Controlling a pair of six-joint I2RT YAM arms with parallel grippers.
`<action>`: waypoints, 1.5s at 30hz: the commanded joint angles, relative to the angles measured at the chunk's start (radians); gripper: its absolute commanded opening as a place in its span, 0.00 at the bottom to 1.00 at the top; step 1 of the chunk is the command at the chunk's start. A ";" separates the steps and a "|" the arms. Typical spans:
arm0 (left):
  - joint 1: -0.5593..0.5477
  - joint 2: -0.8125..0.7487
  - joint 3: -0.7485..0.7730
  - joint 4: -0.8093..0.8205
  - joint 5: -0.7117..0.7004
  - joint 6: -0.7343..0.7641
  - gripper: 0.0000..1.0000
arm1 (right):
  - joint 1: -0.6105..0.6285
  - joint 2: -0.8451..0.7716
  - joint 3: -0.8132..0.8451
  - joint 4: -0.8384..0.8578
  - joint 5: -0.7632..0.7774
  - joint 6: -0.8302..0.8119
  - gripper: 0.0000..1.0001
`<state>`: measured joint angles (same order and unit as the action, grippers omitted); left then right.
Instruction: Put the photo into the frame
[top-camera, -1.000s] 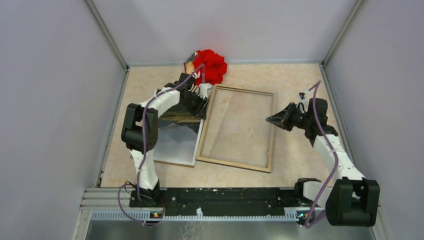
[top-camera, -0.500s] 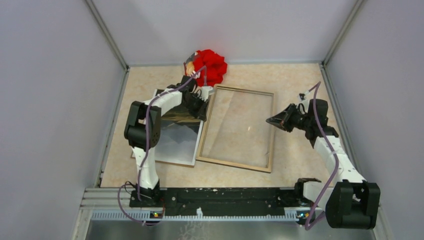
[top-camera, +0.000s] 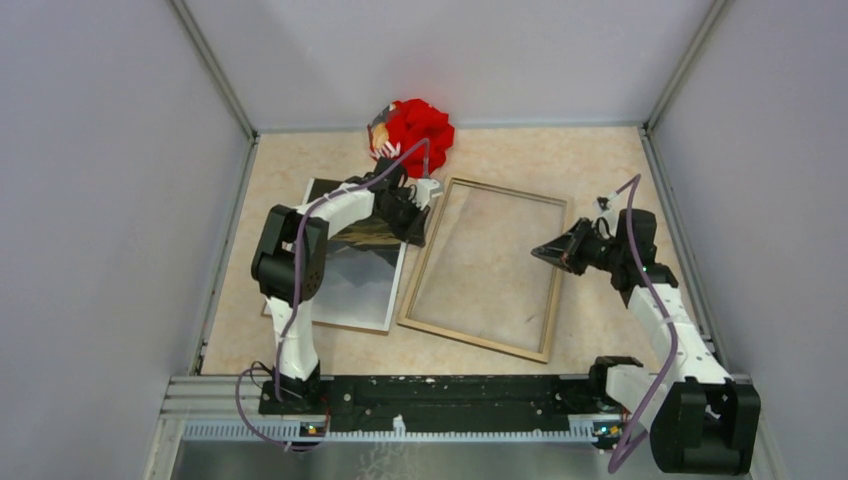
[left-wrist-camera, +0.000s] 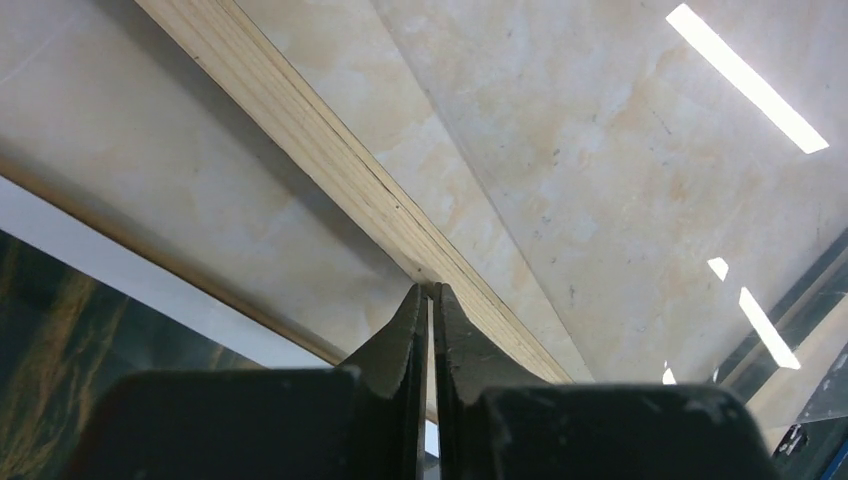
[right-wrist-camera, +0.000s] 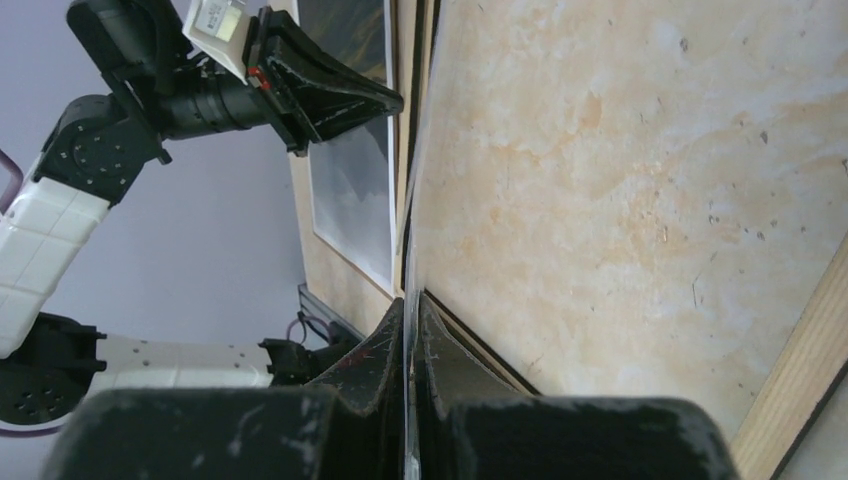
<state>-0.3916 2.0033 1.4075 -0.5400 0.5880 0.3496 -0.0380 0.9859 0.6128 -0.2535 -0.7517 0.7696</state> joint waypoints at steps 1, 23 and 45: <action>-0.026 -0.005 -0.072 -0.040 -0.012 -0.001 0.08 | -0.010 -0.051 -0.014 0.013 -0.038 0.005 0.00; -0.007 -0.038 -0.047 -0.036 0.010 -0.066 0.04 | -0.007 -0.010 0.144 0.042 -0.110 0.024 0.00; -0.006 -0.018 -0.031 -0.055 0.013 -0.050 0.00 | 0.010 0.124 0.092 0.131 -0.087 -0.012 0.00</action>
<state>-0.3981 1.9636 1.3548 -0.5770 0.6022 0.2901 -0.0349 1.1015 0.7048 -0.1974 -0.8314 0.7704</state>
